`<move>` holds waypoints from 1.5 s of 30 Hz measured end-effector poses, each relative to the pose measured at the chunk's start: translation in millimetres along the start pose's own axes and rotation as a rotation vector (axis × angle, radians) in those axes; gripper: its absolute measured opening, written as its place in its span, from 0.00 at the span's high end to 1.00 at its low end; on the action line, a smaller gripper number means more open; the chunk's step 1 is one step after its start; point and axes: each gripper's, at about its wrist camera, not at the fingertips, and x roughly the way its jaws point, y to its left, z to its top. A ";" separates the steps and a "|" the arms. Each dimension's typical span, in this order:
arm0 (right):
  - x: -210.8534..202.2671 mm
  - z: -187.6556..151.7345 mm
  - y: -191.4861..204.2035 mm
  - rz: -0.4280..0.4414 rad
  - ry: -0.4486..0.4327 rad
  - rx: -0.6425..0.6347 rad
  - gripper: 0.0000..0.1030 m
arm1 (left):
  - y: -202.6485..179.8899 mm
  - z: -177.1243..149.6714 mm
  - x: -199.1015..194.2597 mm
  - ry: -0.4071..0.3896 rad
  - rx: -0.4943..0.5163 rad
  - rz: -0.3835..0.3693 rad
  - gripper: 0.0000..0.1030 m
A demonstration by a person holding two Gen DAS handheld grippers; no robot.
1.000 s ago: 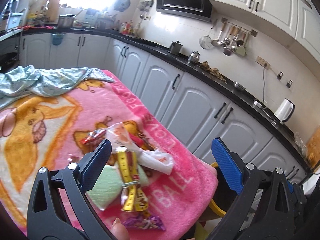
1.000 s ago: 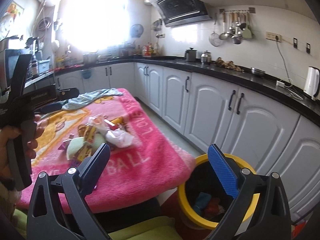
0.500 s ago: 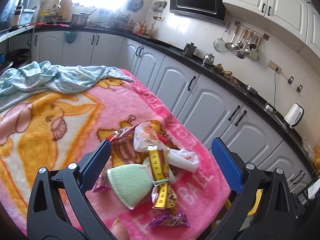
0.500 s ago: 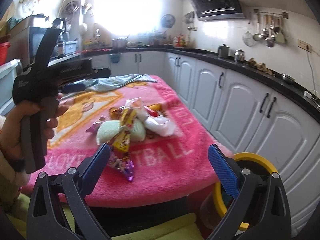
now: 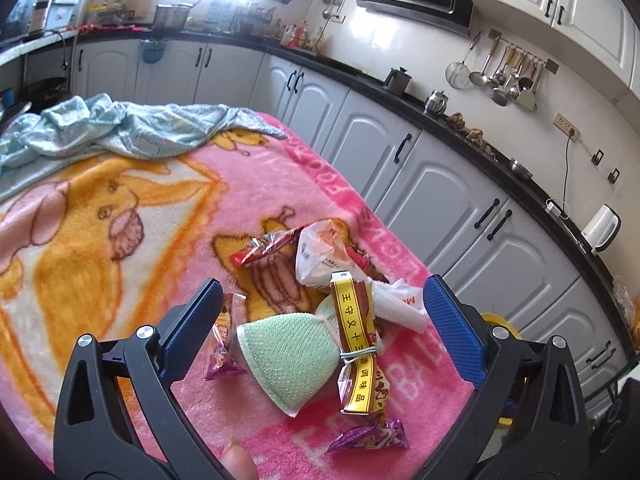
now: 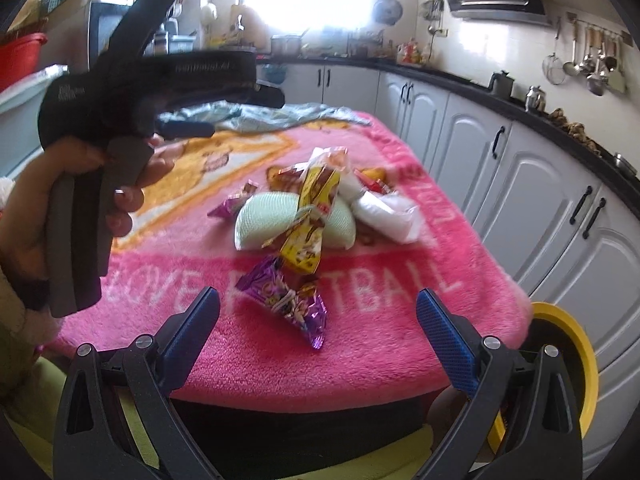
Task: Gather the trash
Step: 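Move both open tools back toward the remaining wrappers on the blanket, then grasp the yellow tape measure with the left tool while the right tool grasps the purple wrapper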
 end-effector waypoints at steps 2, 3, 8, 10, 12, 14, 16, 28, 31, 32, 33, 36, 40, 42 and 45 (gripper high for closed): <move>12.4 -1.7 -2.1 0.016 0.029 0.010 0.07 | 2.4 -1.8 7.1 0.021 -0.012 -0.009 0.11; 16.3 -2.6 -3.4 0.024 0.040 0.016 0.07 | 3.1 -2.5 10.3 0.030 -0.013 -0.013 0.11; 43.0 -7.2 -7.4 0.066 0.108 0.041 0.09 | 2.3 -7.7 30.0 0.091 -0.022 -0.062 0.12; 50.4 -8.0 -7.3 0.082 0.126 0.034 0.18 | 0.6 -9.5 39.2 0.119 -0.021 -0.072 0.16; 56.7 -9.8 -5.9 0.095 0.142 0.024 0.24 | -1.2 -11.8 51.2 0.155 -0.032 -0.094 0.21; 63.8 -11.9 -4.8 0.112 0.157 0.014 0.30 | -3.3 -13.5 61.3 0.188 -0.038 -0.105 0.23; 69.7 -14.2 -4.6 0.121 0.171 0.009 0.39 | -5.5 -14.3 73.2 0.222 -0.040 -0.117 0.24; 76.1 -20.9 -13.3 0.134 0.183 0.010 0.70 | -10.0 -17.3 97.6 0.270 -0.028 -0.093 0.66; 75.3 -20.9 -15.4 0.134 0.181 0.012 0.72 | -8.5 -17.0 97.6 0.270 -0.033 -0.106 0.74; 75.4 -20.0 -15.5 0.134 0.181 0.014 0.72 | -7.9 -16.6 97.0 0.268 -0.032 -0.107 0.74; 74.8 -20.0 -16.7 0.135 0.179 0.018 0.73 | -7.5 -16.3 95.4 0.264 -0.033 -0.110 0.75; 73.9 -19.0 -18.4 0.139 0.177 0.025 0.74 | -5.2 -14.9 89.3 0.246 -0.044 -0.117 0.75; 66.6 -17.5 -16.7 0.146 0.163 0.028 0.74 | -1.4 -8.8 74.9 0.203 -0.057 -0.117 0.76; 64.9 -16.5 -15.6 0.145 0.158 0.028 0.74 | 0.5 -4.4 65.0 0.171 -0.057 -0.109 0.76; 61.2 -15.9 -15.6 0.144 0.151 0.031 0.74 | 3.4 2.6 50.2 0.123 -0.052 -0.092 0.76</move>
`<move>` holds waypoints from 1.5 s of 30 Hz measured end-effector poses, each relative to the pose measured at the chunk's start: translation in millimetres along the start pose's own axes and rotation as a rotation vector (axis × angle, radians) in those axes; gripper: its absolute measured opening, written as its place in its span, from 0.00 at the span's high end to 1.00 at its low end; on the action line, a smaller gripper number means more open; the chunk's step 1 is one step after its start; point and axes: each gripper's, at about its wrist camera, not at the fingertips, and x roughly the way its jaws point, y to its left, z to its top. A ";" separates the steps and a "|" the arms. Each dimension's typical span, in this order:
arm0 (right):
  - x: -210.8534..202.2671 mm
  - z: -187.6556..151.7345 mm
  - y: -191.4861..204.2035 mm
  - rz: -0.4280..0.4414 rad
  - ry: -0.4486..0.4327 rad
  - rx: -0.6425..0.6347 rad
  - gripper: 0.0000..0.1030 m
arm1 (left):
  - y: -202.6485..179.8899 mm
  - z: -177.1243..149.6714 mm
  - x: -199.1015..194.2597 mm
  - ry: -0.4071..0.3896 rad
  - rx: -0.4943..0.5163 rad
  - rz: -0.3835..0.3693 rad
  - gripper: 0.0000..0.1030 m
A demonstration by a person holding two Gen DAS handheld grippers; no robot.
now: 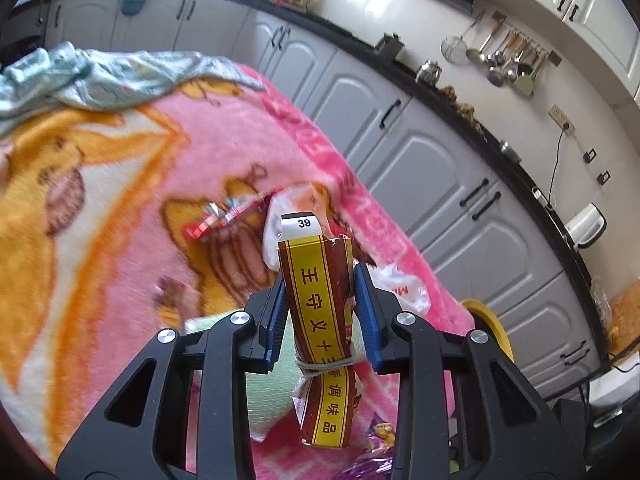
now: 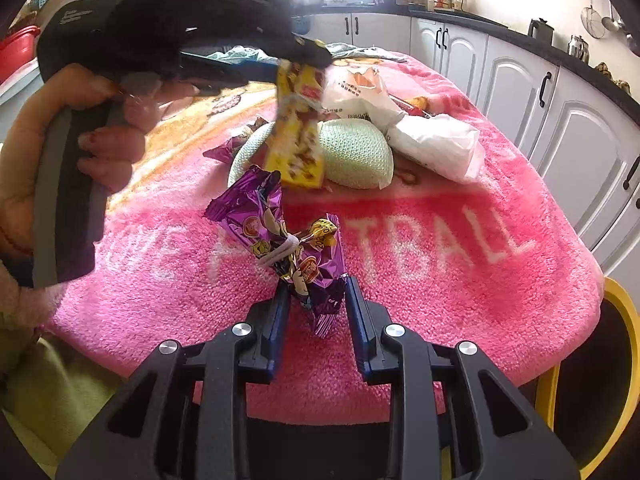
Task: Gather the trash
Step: 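Grasp the yellow tape measure with the left tool while the right tool grasps the purple wrapper, then carry the tape measure and purple wrapper in both tools over the yellow bin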
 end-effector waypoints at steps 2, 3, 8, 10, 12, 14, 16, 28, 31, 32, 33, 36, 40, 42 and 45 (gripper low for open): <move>-4.0 -0.5 0.8 -0.001 -0.004 0.001 0.74 | 0.1 2.6 -8.5 -0.024 0.006 0.009 0.76; -4.1 0.4 0.3 -0.001 -0.006 0.002 0.74 | -0.1 3.3 -12.5 -0.032 0.010 0.011 0.76; -14.2 2.8 -3.1 -0.004 -0.024 0.025 0.74 | -5.0 5.1 -25.5 -0.060 0.027 0.013 0.76; -18.7 5.6 -5.6 -0.008 -0.034 0.035 0.74 | -9.4 4.5 -29.5 -0.068 0.034 0.009 0.76; -23.5 7.5 -7.3 -0.014 -0.044 0.038 0.74 | -13.5 5.0 -31.8 -0.071 0.040 0.001 0.76; -30.5 9.3 -10.2 -0.023 -0.057 0.046 0.74 | -17.5 4.9 -33.8 -0.076 0.048 -0.004 0.76; -37.3 9.7 -12.2 -0.031 -0.068 0.051 0.74 | -22.9 4.5 -34.9 -0.080 0.057 -0.012 0.76; -67.2 16.1 -34.7 -0.078 -0.131 0.083 0.74 | -56.9 4.1 -42.4 -0.099 0.108 -0.048 0.76; -77.3 16.8 -44.3 -0.093 -0.150 0.103 0.74 | -67.2 4.8 -42.8 -0.102 0.127 -0.058 0.76; -81.6 17.1 -48.5 -0.100 -0.158 0.111 0.74 | -71.6 4.7 -42.5 -0.101 0.133 -0.063 0.76; -84.4 17.1 -51.9 -0.104 -0.164 0.117 0.74 | -75.4 4.3 -42.3 -0.101 0.141 -0.067 0.76; -97.3 15.8 -65.2 -0.128 -0.188 0.144 0.74 | -87.9 3.4 -39.7 -0.096 0.166 -0.080 0.76; -117.4 12.9 -88.9 -0.169 -0.226 0.194 0.74 | -107.0 1.8 -33.9 -0.088 0.195 -0.103 0.76; -125.0 10.8 -98.2 -0.184 -0.237 0.211 0.74 | -115.7 0.9 -31.5 -0.084 0.213 -0.115 0.76; -137.9 5.5 -113.6 -0.213 -0.259 0.241 0.74 | -129.4 -0.7 -28.4 -0.083 0.231 -0.133 0.76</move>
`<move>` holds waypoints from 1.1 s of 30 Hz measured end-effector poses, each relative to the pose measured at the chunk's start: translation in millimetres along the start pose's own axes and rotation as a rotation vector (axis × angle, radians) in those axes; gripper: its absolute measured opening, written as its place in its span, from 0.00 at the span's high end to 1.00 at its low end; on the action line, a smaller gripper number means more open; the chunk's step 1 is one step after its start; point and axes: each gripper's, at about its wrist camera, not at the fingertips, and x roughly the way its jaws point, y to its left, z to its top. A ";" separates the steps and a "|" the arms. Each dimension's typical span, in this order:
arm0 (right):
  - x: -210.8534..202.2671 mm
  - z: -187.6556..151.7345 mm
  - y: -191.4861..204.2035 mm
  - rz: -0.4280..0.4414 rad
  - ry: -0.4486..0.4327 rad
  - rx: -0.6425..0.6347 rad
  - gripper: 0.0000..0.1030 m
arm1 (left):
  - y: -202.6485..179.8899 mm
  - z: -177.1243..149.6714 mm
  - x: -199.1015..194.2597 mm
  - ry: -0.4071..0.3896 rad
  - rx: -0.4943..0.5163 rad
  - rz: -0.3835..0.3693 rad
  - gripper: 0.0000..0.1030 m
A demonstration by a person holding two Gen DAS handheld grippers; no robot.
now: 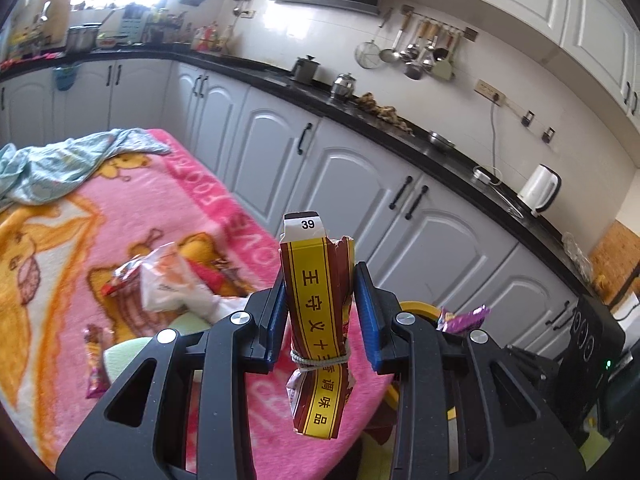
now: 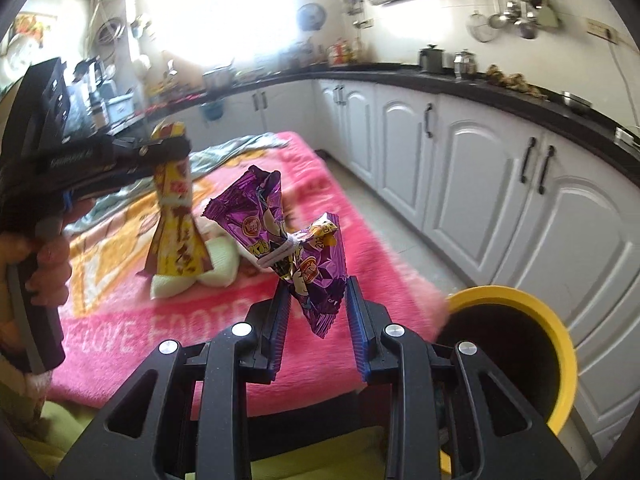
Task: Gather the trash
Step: 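Carry the tape measure and purple wrapper in both tools over the yellow bin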
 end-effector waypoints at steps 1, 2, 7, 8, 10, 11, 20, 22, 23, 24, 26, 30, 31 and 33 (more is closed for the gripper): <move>-3.9 0.3 -6.6 -0.013 -0.007 0.011 0.74 | -4.4 0.1 1.6 0.000 0.003 -0.006 0.76; -7.9 0.2 -12.8 -0.024 -0.015 0.022 0.74 | -9.6 0.2 3.8 0.002 0.007 -0.015 0.76; -26.3 -1.2 -39.7 -0.072 -0.046 0.069 0.74 | -33.8 -0.4 15.2 0.011 0.036 -0.056 0.76; -29.5 -1.3 -43.9 -0.080 -0.052 0.077 0.74 | -36.9 -1.0 16.1 0.012 0.041 -0.062 0.76; -36.7 -2.2 -52.0 -0.099 -0.066 0.090 0.74 | -46.9 -2.1 20.2 0.015 0.056 -0.079 0.76; -40.5 -3.1 -55.1 -0.109 -0.073 0.097 0.74 | -51.3 -2.6 21.4 0.017 0.062 -0.085 0.76; -68.4 -9.5 -83.7 -0.176 -0.129 0.148 0.74 | -82.5 -4.3 31.9 0.024 0.105 -0.136 0.76; -72.7 -10.8 -89.0 -0.186 -0.137 0.160 0.74 | -90.0 -4.5 34.3 0.024 0.115 -0.145 0.76; -74.6 -12.0 -87.9 -0.191 -0.139 0.164 0.74 | -94.8 -4.8 35.9 0.025 0.121 -0.151 0.76; -77.4 -13.2 -90.7 -0.198 -0.146 0.171 0.74 | -98.5 -5.3 37.4 0.027 0.126 -0.157 0.76; -81.1 -15.1 -94.5 -0.206 -0.151 0.179 0.74 | -106.6 -7.6 39.9 0.028 0.138 -0.166 0.76; -90.0 -17.6 -102.6 -0.229 -0.168 0.201 0.74 | -121.8 -11.4 47.0 0.038 0.158 -0.188 0.76; -91.6 -18.3 -104.4 -0.234 -0.172 0.205 0.74 | -126.7 -12.8 49.0 0.038 0.167 -0.195 0.76; -94.4 -20.0 -108.5 -0.244 -0.177 0.212 0.74 | -133.8 -14.6 52.6 0.042 0.178 -0.208 0.76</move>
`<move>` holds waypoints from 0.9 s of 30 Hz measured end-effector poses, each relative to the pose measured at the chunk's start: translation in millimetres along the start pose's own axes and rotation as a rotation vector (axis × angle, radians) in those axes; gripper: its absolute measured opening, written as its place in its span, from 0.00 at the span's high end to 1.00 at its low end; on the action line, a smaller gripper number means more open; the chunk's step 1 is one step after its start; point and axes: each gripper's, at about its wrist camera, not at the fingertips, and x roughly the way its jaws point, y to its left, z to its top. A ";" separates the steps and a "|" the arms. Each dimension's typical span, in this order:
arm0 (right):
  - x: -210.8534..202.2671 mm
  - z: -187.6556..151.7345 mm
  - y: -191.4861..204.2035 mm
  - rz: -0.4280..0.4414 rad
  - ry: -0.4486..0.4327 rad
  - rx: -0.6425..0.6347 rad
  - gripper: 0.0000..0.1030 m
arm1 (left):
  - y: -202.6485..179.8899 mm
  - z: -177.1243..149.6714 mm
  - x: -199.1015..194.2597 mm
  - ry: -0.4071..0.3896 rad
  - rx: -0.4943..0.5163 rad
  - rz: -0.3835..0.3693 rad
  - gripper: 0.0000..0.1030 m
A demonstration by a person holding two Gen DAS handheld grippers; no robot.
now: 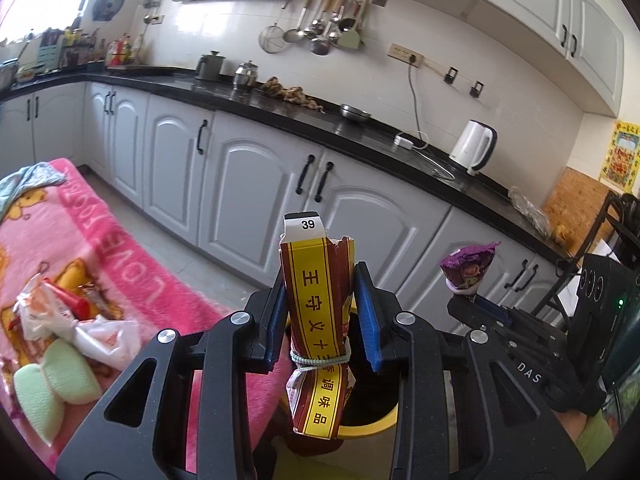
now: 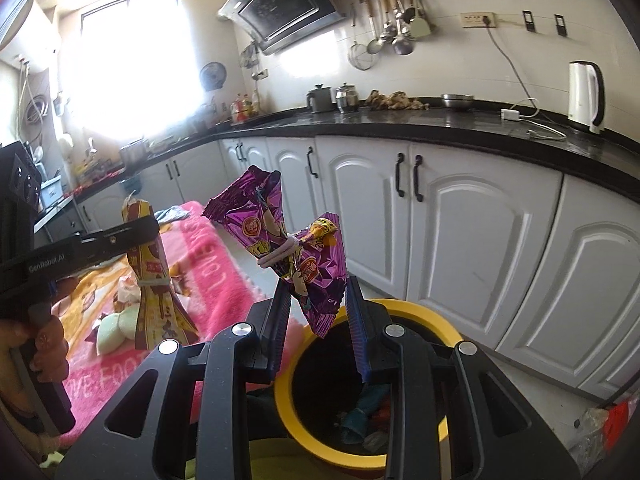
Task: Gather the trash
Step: 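Carry the tape measure and purple wrapper in both tools over the yellow bin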
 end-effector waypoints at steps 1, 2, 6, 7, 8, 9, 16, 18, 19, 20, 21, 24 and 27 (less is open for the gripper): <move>-1.5 -0.5 -3.7 -0.010 -0.005 0.007 0.74 | -2.9 -0.4 2.2 0.001 0.005 -0.006 0.76; -1.8 -0.4 -5.7 -0.014 -0.006 0.011 0.74 | -5.3 -0.6 4.0 0.002 0.010 -0.011 0.76; -4.8 -2.1 -17.0 -0.034 -0.015 0.035 0.74 | -16.2 -3.2 13.5 0.009 0.032 -0.033 0.76; -5.7 -3.1 -20.3 -0.042 -0.018 0.042 0.74 | -19.4 -4.3 16.9 0.012 0.039 -0.038 0.76; -6.3 -4.2 -23.3 -0.050 -0.020 0.046 0.74 | -20.8 -4.7 19.4 0.015 0.043 -0.043 0.76; -6.5 -5.4 -26.1 -0.058 -0.021 0.048 0.74 | -23.0 -5.9 22.5 0.018 0.047 -0.048 0.76; -3.1 -13.4 -46.4 -0.090 -0.014 0.079 0.74 | -36.1 -16.4 46.0 0.040 0.078 -0.071 0.76; 0.5 -15.6 -50.6 -0.096 -0.004 0.089 0.74 | -37.3 -19.8 51.8 0.045 0.080 -0.079 0.76; 2.3 -15.3 -51.5 -0.099 0.001 0.092 0.74 | -37.7 -21.7 54.5 0.047 0.081 -0.081 0.76; 4.0 -16.6 -52.8 -0.100 0.006 0.095 0.74 | -37.9 -23.6 58.8 0.051 0.083 -0.082 0.76; 5.5 -18.3 -54.0 -0.102 0.011 0.097 0.74 | -38.0 -25.0 62.0 0.055 0.083 -0.084 0.76; 14.2 -25.1 -59.1 -0.110 0.038 0.105 0.74 | -37.1 -30.8 73.3 0.066 0.080 -0.090 0.76; 23.7 -31.2 -61.6 -0.118 0.067 0.108 0.74 | -35.1 -35.4 83.1 0.082 0.077 -0.092 0.76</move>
